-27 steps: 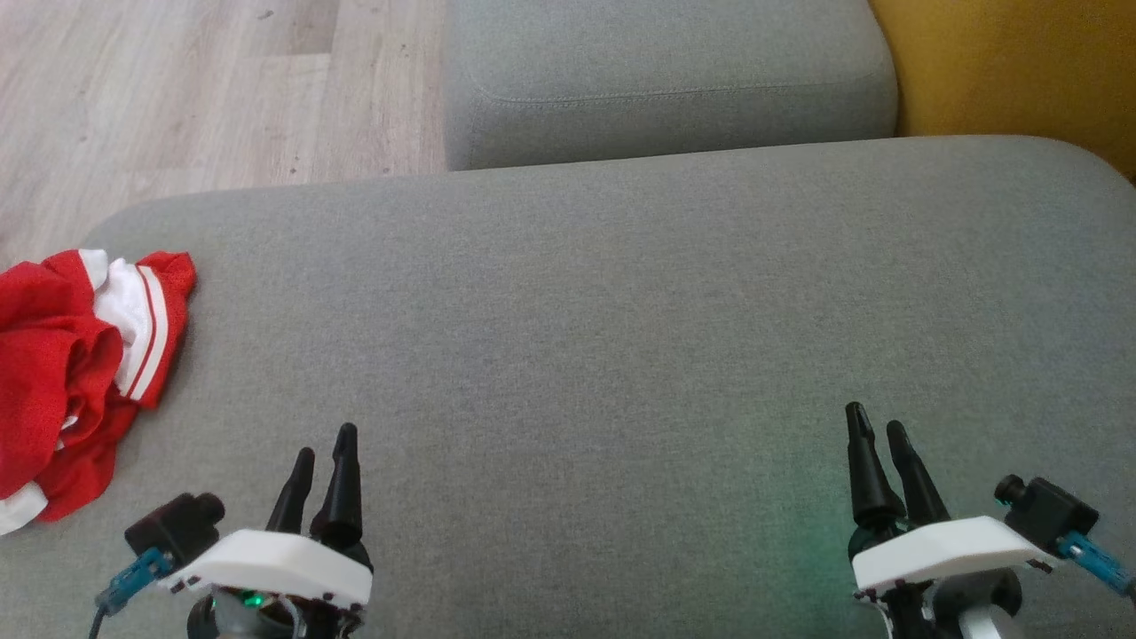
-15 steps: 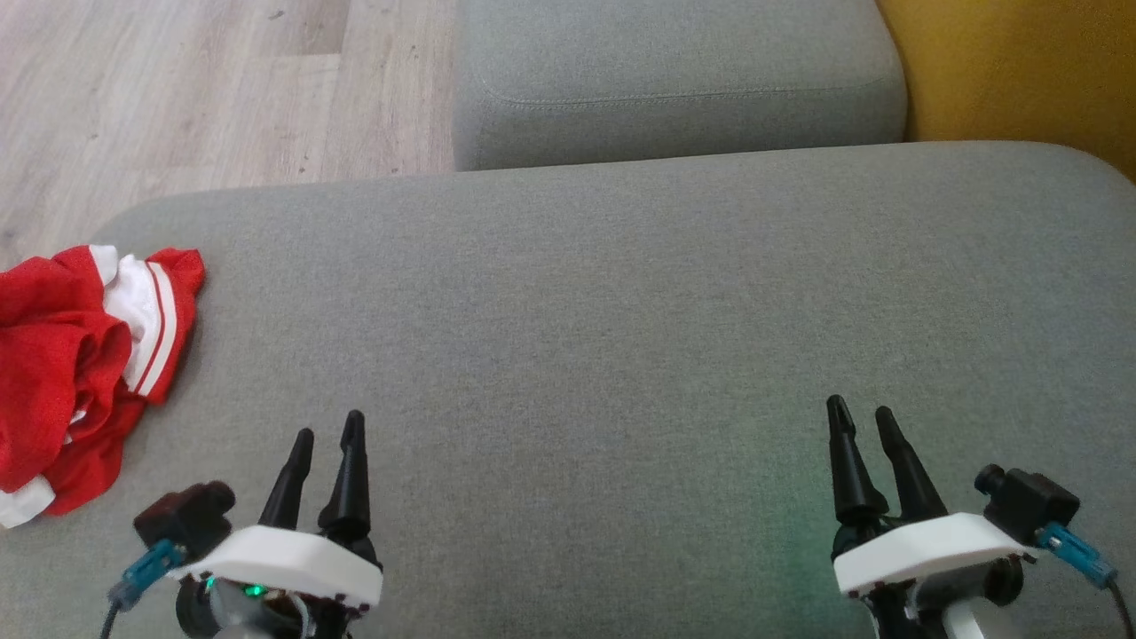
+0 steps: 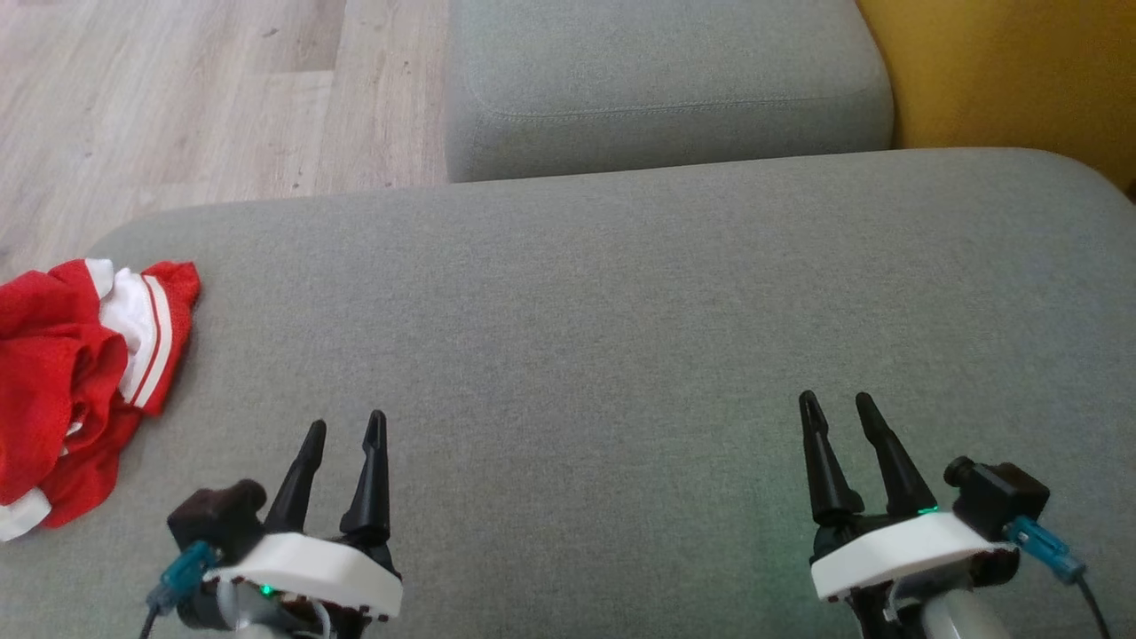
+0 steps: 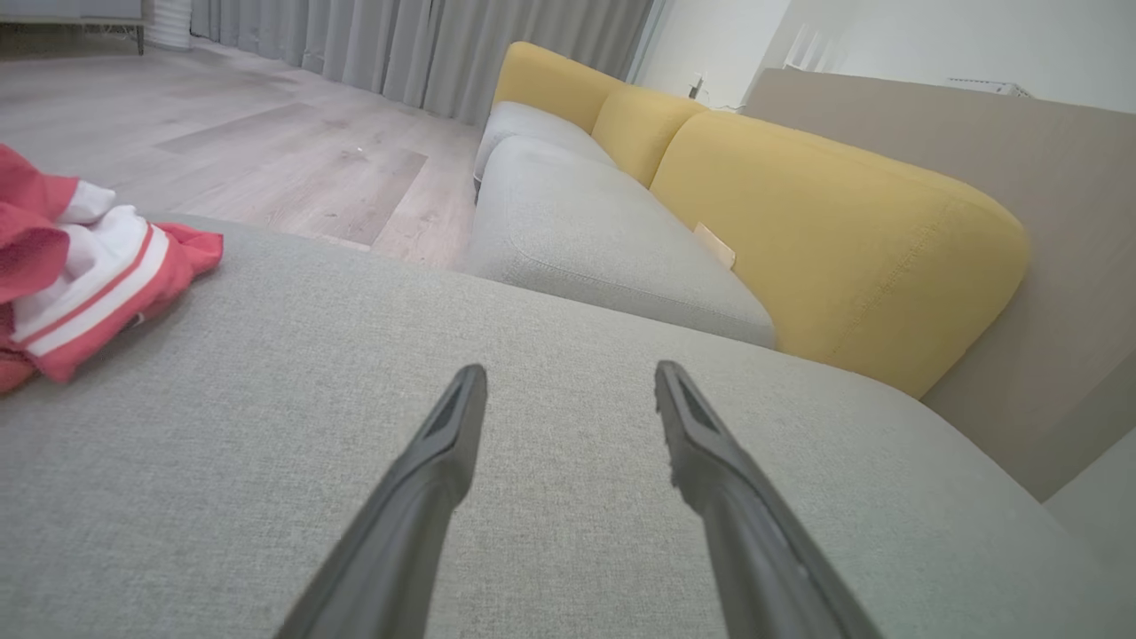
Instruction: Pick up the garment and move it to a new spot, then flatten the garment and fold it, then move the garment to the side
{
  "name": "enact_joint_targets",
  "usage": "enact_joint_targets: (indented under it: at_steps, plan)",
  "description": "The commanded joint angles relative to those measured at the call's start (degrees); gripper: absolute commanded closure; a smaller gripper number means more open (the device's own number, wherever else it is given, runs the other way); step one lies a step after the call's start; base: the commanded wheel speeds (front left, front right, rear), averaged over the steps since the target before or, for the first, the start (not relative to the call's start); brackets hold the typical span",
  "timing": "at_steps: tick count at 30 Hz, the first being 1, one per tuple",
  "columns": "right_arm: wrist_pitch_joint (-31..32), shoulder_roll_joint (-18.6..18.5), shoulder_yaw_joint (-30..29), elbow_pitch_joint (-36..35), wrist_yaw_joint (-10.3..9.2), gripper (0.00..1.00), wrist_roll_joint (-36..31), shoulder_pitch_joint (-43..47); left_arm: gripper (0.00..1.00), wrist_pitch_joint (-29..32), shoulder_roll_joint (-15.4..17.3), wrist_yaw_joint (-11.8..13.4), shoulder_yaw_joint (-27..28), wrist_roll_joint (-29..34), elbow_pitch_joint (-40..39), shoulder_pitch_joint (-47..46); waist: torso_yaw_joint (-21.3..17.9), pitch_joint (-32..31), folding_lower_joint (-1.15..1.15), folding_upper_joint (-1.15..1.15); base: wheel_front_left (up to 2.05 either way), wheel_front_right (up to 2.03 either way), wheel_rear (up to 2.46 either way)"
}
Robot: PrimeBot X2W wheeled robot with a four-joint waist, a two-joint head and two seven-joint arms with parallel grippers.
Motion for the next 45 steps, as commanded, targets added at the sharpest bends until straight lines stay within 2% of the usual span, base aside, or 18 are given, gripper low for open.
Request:
enact_joint_targets:
  at_steps: [1, 7, 18, 28, 45]
  plan:
    - [-1.0, -0.5, 1.3, -2.1, -0.03, 0.00, -1.7, -3.0, 0.00, -0.9, 0.1, 0.0, 1.1, 2.1, -1.9, -2.0, -0.1, -0.1, 0.00, 0.00, 0.00, 0.00, 0.00]
    - [-2.0, -0.5, 1.1, -1.3, -0.04, 0.00, -5.6, -2.8, 0.00, -1.9, -0.1, 0.0, 1.2, 6.4, -2.3, -2.0, -0.2, -0.2, 0.00, 0.00, 0.00, 0.00, 0.00]
    - [-3.9, -0.6, -1.2, 0.0, -0.04, 0.00, -11.4, -2.7, 0.00, -3.8, -0.4, 1.4, 1.7, 14.1, -3.7, -1.5, 0.2, -0.4, 0.00, 0.00, 0.00, 0.00, 0.00]
    - [-5.5, -0.6, -3.3, 0.9, -0.04, 0.00, -17.6, -2.8, 0.00, -5.4, -0.5, 0.4, 1.4, 19.6, -2.2, -1.3, 0.9, -0.8, 0.00, 0.00, 0.00, 0.00, 0.00]
    - [-5.5, -0.6, -5.3, 2.2, -0.04, 0.00, -18.2, -3.0, 0.00, -5.4, -0.6, 0.1, 1.9, 18.8, -0.7, -1.7, 0.5, 0.6, 0.00, 0.00, 0.00, 0.00, 0.00]
